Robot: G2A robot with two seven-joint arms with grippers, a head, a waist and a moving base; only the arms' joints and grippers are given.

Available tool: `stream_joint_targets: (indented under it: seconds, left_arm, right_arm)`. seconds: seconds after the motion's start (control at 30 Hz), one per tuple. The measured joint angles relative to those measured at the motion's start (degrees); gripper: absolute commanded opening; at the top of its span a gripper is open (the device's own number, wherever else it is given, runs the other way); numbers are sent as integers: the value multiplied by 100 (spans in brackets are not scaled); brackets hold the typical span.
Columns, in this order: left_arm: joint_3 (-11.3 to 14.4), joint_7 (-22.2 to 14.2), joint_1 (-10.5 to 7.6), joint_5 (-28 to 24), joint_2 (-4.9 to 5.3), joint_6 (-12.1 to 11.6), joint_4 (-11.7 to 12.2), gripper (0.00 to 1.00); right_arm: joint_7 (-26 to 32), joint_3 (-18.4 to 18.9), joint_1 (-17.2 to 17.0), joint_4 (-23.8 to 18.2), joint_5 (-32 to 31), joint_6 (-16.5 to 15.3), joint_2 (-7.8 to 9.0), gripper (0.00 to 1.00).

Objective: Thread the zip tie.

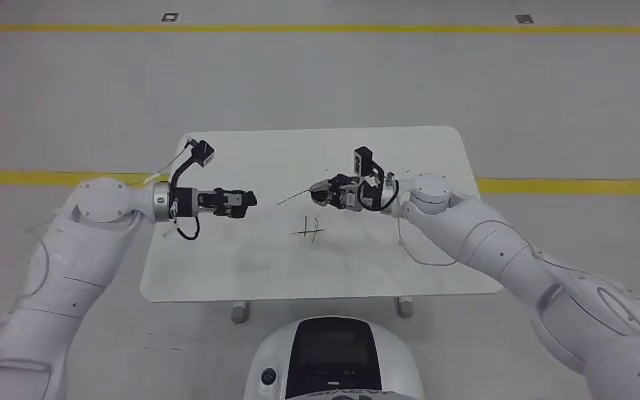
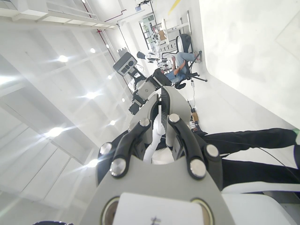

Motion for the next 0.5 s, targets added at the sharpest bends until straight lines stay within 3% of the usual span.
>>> stream_joint_targets:
  seconds: [0.1,0.2,0.33,0.43,0.5]
  left_arm:
    - [-8,168,36,138,-13,43,50,100]
    - [-64,184,121,-634,-44,141,421,100]
    - [-7,-438,131,-2219,-138,205,831,100]
    - [173,-814,31,-2878,-234,363,1133,100]
    - [332,-951,-80,-3001,-287,481,1324,100]
  right_arm:
    - [-82,70,-90,-24,-76,-181,-3,0]
    - [-74,254,-275,-20,-173,-712,-19,0]
    - [105,453,-441,33,-322,-1307,-82,0]
    - [274,519,-514,36,-444,-1657,-179,0]
    - [397,546,-554,41,-393,-1782,-252,0]
